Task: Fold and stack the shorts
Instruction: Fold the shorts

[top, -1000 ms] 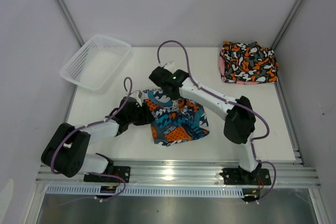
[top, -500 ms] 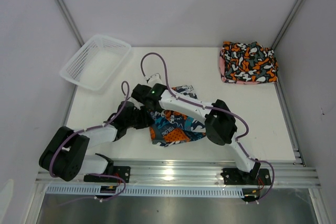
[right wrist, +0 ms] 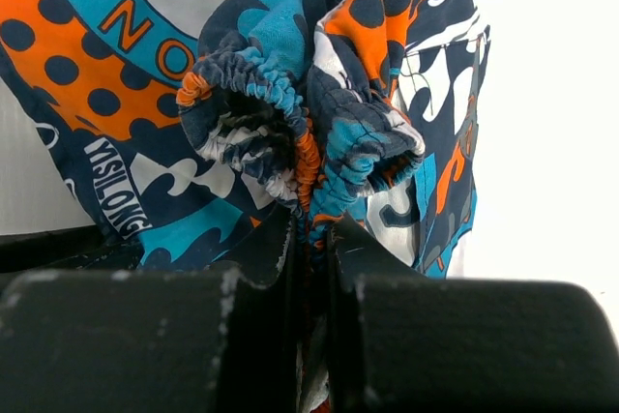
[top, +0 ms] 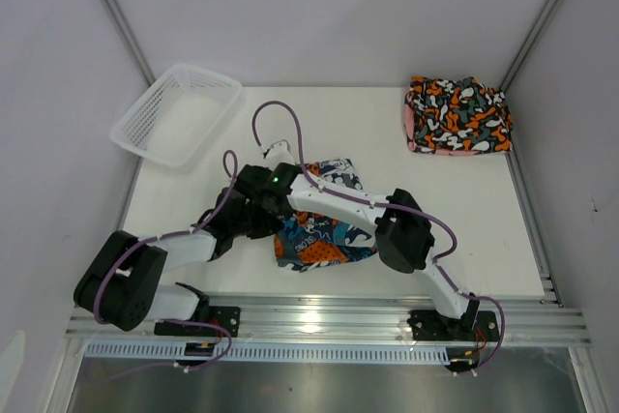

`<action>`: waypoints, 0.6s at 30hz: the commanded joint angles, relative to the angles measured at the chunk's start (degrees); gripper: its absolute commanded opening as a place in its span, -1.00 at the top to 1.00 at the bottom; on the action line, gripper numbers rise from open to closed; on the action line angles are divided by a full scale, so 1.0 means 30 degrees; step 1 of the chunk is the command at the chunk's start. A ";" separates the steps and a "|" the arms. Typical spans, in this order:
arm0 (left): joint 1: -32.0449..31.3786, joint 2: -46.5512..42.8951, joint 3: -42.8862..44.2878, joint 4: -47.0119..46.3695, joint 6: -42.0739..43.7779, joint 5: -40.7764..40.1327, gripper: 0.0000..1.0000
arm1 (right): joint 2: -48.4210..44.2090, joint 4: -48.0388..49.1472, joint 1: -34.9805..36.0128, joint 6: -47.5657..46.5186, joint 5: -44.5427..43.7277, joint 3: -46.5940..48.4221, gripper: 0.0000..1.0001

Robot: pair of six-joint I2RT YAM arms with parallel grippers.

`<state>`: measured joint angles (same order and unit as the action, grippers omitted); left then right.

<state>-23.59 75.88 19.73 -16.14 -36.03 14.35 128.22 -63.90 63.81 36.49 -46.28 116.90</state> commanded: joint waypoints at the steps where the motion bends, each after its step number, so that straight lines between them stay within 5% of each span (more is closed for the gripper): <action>1: 0.0248 0.0108 -0.0218 -0.0801 -0.0177 0.0432 0.38 | -0.1081 0.0645 0.0146 0.0815 -0.0718 -0.0002 0.95; 10: 0.0365 0.0167 -0.0335 -0.1035 -0.0236 0.0637 0.41 | -0.1432 0.3484 0.0175 0.0902 0.0954 -0.1670 0.86; 12: 0.0394 0.0167 -0.0364 -0.1065 -0.0206 0.0666 0.41 | -0.1724 0.4421 0.0175 0.1195 0.1013 -0.2519 0.64; 13: 0.0394 0.0138 -0.0364 -0.1094 -0.0206 0.0666 0.41 | -0.1929 0.4744 0.0175 0.1370 0.1042 -0.2899 0.33; 18: 0.0540 0.0138 -0.0511 -0.1269 -0.0294 0.0812 0.42 | -0.4299 0.8989 0.0146 0.1400 0.1979 -0.6529 0.04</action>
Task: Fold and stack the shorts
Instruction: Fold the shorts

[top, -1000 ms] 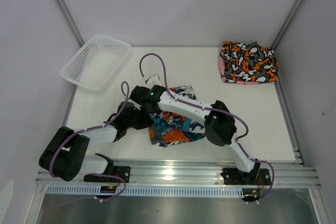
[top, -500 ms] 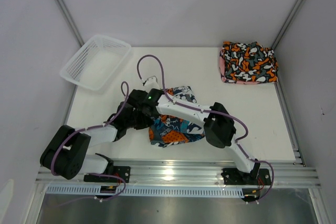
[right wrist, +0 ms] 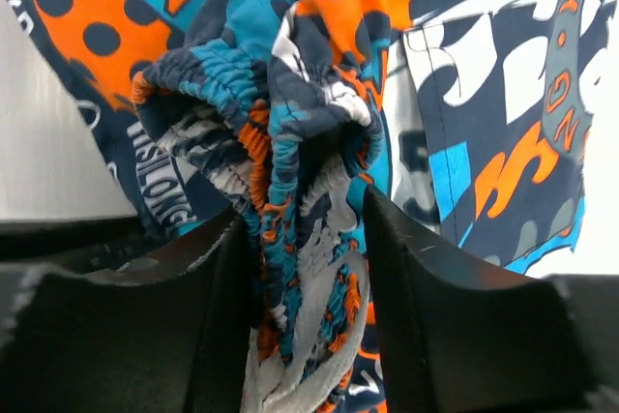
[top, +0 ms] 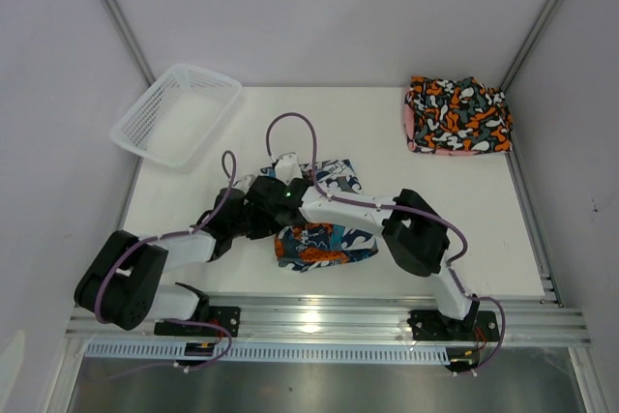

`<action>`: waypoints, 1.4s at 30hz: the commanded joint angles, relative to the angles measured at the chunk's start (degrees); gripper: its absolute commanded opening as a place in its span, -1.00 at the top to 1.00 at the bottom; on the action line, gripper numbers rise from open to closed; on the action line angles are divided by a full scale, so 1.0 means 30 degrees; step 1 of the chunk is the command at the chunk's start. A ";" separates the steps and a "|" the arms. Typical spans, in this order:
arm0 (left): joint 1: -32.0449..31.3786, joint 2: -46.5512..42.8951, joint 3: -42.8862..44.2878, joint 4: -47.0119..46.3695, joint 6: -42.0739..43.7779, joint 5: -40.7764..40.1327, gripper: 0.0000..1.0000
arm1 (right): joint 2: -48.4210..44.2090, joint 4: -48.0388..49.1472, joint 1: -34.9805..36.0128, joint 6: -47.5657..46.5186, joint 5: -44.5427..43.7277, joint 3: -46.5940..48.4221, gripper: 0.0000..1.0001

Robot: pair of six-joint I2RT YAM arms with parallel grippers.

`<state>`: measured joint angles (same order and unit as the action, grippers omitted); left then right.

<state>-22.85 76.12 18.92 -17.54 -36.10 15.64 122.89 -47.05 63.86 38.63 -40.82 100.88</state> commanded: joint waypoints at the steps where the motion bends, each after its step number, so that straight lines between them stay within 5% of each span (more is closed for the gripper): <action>1: 0.0322 0.0057 -0.0270 -0.0862 -0.0301 0.0470 0.42 | -0.3396 0.3813 0.0131 0.0803 0.0217 -0.2210 -0.08; 6: 0.0526 -0.0088 -0.0359 -0.1096 -0.0360 0.0734 0.43 | -0.6475 0.8057 0.0014 0.0688 0.1152 -0.5583 -0.08; 11: 0.0557 -0.0177 -0.0417 -0.1097 -0.0360 0.0851 0.44 | -0.9786 1.2512 -0.1183 0.0627 0.5806 -0.9275 -0.21; 17: 0.0674 -0.1755 -0.0417 -0.0221 -0.0449 0.0852 0.38 | -1.1837 1.2372 -0.2238 0.0920 0.7974 -1.0477 -0.29; 21: 0.0674 -0.4506 0.0167 0.2354 -0.0273 -0.0344 -0.13 | -1.2778 1.2198 -0.4347 0.0483 0.9769 -1.1769 -0.29; 27: 0.0674 -0.7062 0.1688 0.5025 -0.0009 -0.0585 -0.40 | -1.3686 1.2137 -0.6193 -0.0250 1.0880 -1.3992 -0.30; 42: 0.0674 0.0168 0.4531 0.2832 0.1104 -0.0175 -0.51 | -1.5444 1.2869 -0.7749 -0.0837 1.1965 -1.7101 -0.25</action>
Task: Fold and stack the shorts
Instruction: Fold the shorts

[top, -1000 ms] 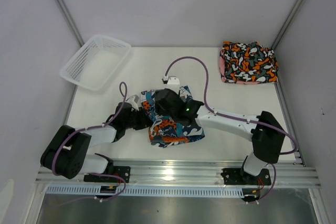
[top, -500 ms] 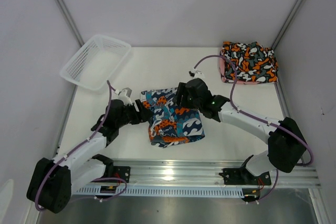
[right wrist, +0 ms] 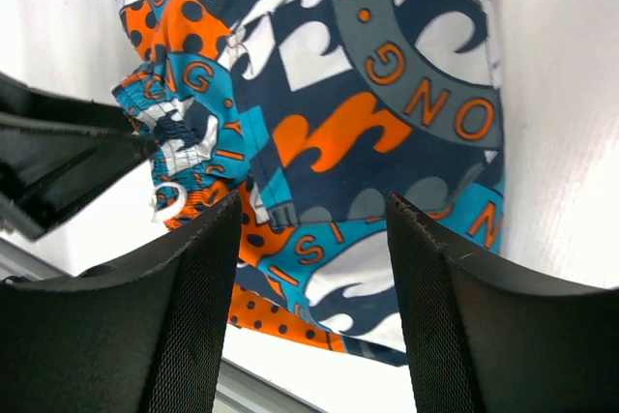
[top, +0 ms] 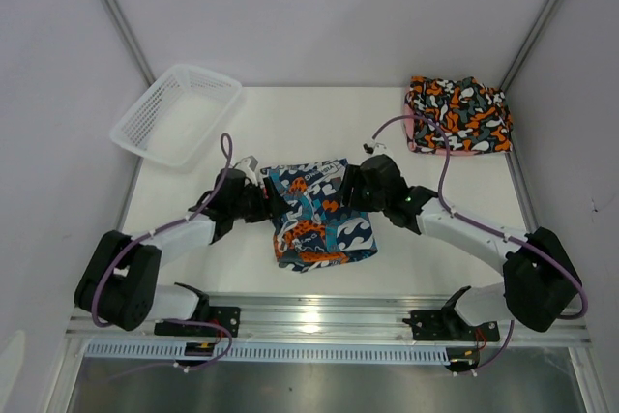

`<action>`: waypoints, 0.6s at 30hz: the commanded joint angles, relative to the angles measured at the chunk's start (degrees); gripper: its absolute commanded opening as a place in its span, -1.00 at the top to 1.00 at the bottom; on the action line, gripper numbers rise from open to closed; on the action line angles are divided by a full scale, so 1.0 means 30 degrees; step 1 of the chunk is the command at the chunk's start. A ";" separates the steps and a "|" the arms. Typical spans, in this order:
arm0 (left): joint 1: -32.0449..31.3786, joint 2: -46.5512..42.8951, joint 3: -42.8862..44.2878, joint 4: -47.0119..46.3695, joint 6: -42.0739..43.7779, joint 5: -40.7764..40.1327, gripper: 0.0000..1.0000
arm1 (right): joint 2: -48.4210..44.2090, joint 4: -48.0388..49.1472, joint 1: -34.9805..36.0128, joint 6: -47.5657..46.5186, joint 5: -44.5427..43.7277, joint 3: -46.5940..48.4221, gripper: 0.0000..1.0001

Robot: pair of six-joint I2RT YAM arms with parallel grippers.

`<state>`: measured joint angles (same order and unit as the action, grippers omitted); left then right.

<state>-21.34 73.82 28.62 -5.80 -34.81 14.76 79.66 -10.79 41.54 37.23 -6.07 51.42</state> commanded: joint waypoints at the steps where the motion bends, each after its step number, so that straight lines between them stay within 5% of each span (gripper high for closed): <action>1: 0.0171 0.1230 0.1357 -0.1257 0.0646 0.0205 -0.50 | -0.1180 0.0812 -0.0369 -0.0341 0.0410 -0.0819 -0.25; 18: 0.0054 0.3455 0.2585 -0.3719 0.0439 0.0879 0.35 | -0.1944 0.1456 -0.0926 -0.0282 0.0733 -0.2901 -0.18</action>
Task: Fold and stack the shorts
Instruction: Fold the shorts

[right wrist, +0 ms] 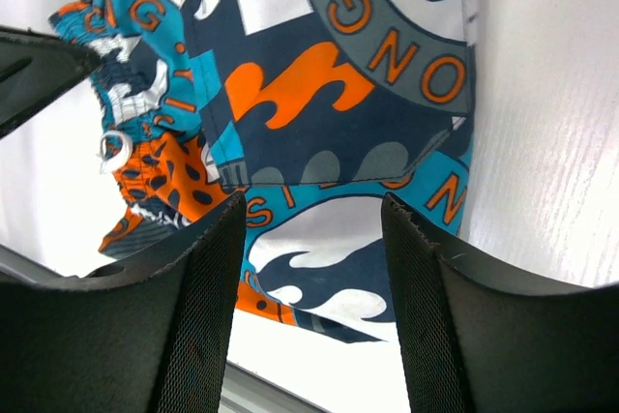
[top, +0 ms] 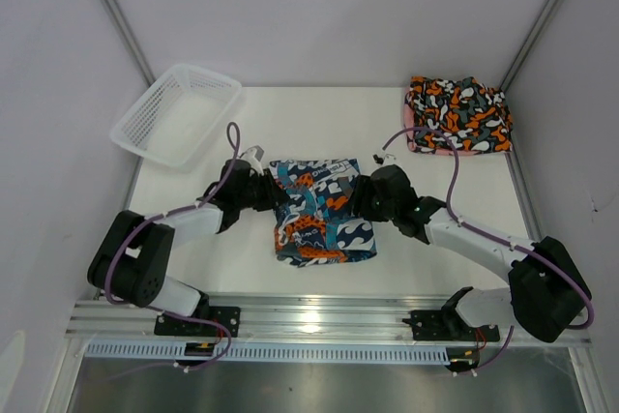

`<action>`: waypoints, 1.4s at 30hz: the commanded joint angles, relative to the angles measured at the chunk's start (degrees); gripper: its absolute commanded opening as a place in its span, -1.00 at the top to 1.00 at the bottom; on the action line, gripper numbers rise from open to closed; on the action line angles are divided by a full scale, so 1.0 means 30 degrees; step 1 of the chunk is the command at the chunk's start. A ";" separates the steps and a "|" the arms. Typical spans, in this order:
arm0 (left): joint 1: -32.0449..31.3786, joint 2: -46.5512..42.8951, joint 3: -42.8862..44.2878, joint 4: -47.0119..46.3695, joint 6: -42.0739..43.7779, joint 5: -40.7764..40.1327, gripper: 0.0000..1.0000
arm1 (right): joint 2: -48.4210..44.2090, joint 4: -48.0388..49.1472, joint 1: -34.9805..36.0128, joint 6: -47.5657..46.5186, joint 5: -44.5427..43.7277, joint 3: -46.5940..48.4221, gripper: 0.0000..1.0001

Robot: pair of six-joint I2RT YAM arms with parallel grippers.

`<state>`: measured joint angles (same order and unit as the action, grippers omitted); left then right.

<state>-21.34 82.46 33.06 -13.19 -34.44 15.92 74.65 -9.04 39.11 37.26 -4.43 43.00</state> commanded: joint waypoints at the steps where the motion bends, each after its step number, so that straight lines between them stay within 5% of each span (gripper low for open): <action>1: 0.0054 0.0726 0.1167 -0.1344 0.0345 0.0464 0.46 | -0.0159 0.0932 -0.0147 -0.0260 0.0331 -0.0125 -0.18; 2: 0.0054 0.0815 0.1197 -0.1432 0.0375 0.0493 0.71 | -0.0071 0.1020 -0.0176 -0.0260 0.0362 -0.0213 -0.18; 5: 0.0112 0.0846 0.1548 -0.1405 0.0433 0.1018 1.00 | 0.0047 0.1284 -0.0380 -0.0289 0.0625 -0.0359 -0.17; 16: 0.2074 -0.0973 0.3218 0.0557 0.0228 0.2925 1.00 | -0.0041 0.1694 -0.0850 -0.0348 0.1123 -0.0799 -0.14; 30: 0.2632 0.4006 0.4331 0.2343 0.2307 0.0174 1.00 | 0.0925 0.3888 -0.0967 -0.0582 0.3662 -0.0682 -0.11; 42: 0.2632 0.3833 0.6174 0.5304 0.3567 -0.2290 1.00 | 0.7718 1.2125 -0.2081 0.3195 1.2166 -0.0127 0.50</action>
<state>-13.74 94.70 48.18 -0.16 -26.39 12.10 93.38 18.72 32.82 42.61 24.01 40.86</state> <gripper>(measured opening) 0.006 0.285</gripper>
